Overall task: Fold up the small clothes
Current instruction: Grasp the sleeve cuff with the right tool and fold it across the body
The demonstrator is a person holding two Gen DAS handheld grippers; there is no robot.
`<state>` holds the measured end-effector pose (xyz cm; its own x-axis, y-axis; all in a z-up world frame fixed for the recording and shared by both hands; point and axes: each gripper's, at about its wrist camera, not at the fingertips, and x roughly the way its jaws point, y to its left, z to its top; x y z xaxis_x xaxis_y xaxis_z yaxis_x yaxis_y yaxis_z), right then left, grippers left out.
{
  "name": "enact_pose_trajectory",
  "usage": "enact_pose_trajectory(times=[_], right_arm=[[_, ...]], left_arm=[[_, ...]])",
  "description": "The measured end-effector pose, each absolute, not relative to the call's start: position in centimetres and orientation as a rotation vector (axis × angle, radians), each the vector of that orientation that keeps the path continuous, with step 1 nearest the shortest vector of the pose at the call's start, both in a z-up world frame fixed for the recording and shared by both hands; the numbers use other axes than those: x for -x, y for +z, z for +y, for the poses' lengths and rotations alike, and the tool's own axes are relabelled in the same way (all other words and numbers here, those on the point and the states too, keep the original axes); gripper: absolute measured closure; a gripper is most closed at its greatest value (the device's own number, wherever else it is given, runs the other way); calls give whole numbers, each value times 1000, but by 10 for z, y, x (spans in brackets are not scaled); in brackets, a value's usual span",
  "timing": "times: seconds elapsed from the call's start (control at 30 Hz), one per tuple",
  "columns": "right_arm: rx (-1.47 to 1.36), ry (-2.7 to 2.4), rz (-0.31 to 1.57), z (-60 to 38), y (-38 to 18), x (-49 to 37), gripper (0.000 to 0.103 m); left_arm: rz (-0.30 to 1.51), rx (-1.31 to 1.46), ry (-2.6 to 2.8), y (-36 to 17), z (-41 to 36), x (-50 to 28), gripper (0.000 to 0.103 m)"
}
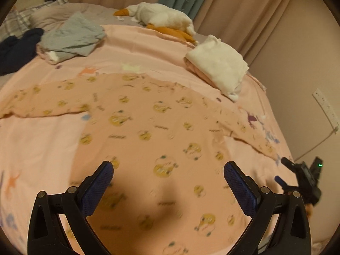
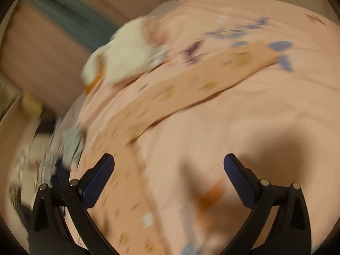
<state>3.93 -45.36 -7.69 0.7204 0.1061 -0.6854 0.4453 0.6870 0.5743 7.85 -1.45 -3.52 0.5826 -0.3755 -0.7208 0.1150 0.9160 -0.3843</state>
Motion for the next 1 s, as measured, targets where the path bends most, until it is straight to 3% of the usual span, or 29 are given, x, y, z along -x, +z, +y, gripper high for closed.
enact_pose_trajectory(times=[0.07,0.3,0.43,0.53,0.57,0.6,0.67,0.8,1.0], right_arm=[[-852,-295,738,-483,-82,-46,1],[-942,-439,698,-554,-112,-79,18],[-993,-451,583,-572,-113,-82,25],[-1003,-473,564,-582,-117,-92,50],[-1005,-492,572,-585,-119,-94,71],[-1010,-502,580,-589,-121,-96,84],[-1012,-511,598,-592,-122,-98,91],[-929,-469,607,-579,-99,-101,93],[-662,-285,654,-498,-19,-149,93]], left_arm=[[928,290,-275,-40,-20,-90,0],[995,313,-250,-57,-27,-128,0],[996,303,-236,-60,-32,-142,0],[1001,297,-225,-64,-33,-149,0],[1005,300,-222,-65,-33,-151,0],[1007,304,-220,-66,-32,-152,0],[1012,309,-215,-68,-30,-154,0],[1009,291,-182,-69,-22,-157,0],[994,310,-111,-64,5,-160,0]])
